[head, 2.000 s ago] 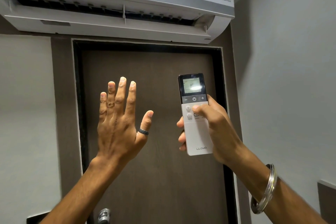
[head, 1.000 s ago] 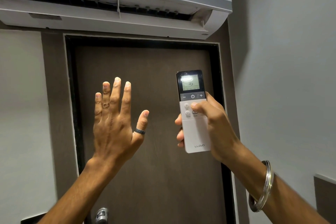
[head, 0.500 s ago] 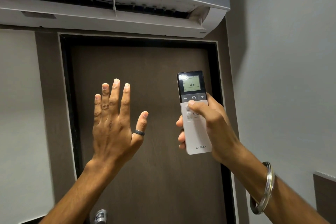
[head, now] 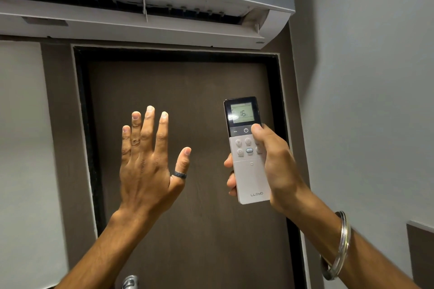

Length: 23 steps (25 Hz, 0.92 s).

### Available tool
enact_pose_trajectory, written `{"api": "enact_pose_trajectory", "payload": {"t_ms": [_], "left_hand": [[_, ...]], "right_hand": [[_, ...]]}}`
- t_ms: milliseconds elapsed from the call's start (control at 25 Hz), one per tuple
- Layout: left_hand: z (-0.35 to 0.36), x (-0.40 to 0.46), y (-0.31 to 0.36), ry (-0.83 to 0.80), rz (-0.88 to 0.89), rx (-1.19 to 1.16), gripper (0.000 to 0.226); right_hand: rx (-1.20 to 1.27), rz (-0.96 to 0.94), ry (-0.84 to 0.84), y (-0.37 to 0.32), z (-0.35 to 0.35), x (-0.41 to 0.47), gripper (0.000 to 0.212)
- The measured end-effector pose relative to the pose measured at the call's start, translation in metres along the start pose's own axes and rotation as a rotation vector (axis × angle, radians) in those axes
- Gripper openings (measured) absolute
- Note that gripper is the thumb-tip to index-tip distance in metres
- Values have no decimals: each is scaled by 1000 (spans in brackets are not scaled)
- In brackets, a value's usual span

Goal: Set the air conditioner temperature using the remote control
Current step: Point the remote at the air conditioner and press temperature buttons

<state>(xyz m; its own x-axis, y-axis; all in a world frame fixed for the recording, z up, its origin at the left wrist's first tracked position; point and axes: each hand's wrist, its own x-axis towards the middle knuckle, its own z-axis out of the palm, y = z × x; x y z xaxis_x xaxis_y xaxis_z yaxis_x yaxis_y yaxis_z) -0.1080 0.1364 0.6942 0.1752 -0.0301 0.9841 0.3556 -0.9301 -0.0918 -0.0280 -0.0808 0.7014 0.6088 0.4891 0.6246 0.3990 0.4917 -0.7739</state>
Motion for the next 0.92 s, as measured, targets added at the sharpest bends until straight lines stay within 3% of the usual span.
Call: {"api": "enact_pose_trajectory", "payload": {"t_ms": [920], "left_hand": [[-5,3,2,-8,2,-9,80]], "right_hand": [[-47,-13,2,-1,-2,-2,37]]}}
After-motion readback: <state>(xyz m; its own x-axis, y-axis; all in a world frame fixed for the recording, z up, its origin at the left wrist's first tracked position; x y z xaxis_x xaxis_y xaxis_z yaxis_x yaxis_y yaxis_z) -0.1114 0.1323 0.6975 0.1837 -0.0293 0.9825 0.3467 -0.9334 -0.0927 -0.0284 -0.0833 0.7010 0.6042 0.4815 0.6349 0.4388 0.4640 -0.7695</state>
